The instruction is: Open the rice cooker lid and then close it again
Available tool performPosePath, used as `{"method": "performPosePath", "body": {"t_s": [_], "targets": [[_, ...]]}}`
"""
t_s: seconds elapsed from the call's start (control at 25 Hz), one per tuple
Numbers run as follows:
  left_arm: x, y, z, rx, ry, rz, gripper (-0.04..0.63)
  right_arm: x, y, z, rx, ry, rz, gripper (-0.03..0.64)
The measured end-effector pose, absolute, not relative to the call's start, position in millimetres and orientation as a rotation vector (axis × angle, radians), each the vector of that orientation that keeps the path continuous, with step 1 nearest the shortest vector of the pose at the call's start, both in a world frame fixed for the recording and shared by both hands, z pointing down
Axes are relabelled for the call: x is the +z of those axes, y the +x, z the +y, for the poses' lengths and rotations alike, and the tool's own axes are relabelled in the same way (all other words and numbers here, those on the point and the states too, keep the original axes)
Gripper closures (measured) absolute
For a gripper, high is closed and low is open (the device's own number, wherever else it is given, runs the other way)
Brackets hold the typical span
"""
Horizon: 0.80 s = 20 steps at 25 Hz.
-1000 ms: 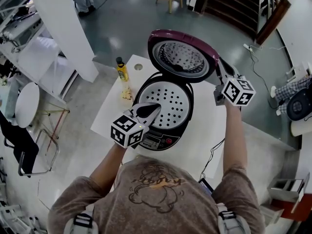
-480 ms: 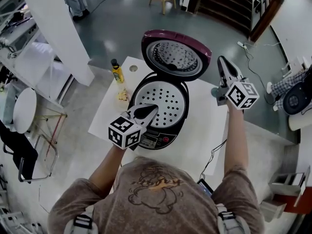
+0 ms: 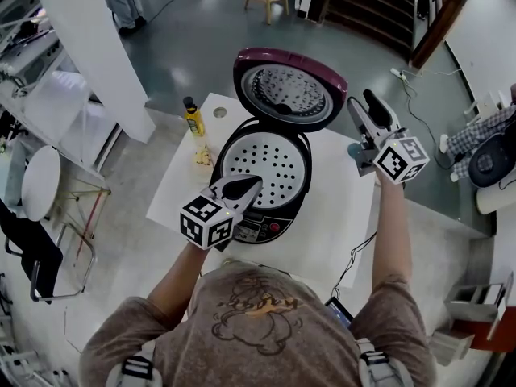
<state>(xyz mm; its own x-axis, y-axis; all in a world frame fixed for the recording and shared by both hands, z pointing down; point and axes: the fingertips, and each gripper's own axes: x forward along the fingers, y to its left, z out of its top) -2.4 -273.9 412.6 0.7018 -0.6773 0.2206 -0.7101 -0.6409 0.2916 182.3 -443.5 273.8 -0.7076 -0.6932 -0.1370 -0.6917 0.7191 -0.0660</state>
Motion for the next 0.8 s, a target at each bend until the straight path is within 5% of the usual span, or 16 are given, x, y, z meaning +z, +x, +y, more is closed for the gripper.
{"method": "performPosePath", "body": {"t_s": [0.36, 0.8], "targets": [[412.1, -9.3, -265.8, 0.138, 2.547, -1.097, 0.575, 272.8, 153.7, -438.9, 0.009, -1.014, 2.851, 0.248], [408.9, -20.7, -255.3, 0.113, 2.529, -1.126, 0.575, 283.0, 120.0, -439.3, 0.035, -0.951, 2.977, 0.238]]}}
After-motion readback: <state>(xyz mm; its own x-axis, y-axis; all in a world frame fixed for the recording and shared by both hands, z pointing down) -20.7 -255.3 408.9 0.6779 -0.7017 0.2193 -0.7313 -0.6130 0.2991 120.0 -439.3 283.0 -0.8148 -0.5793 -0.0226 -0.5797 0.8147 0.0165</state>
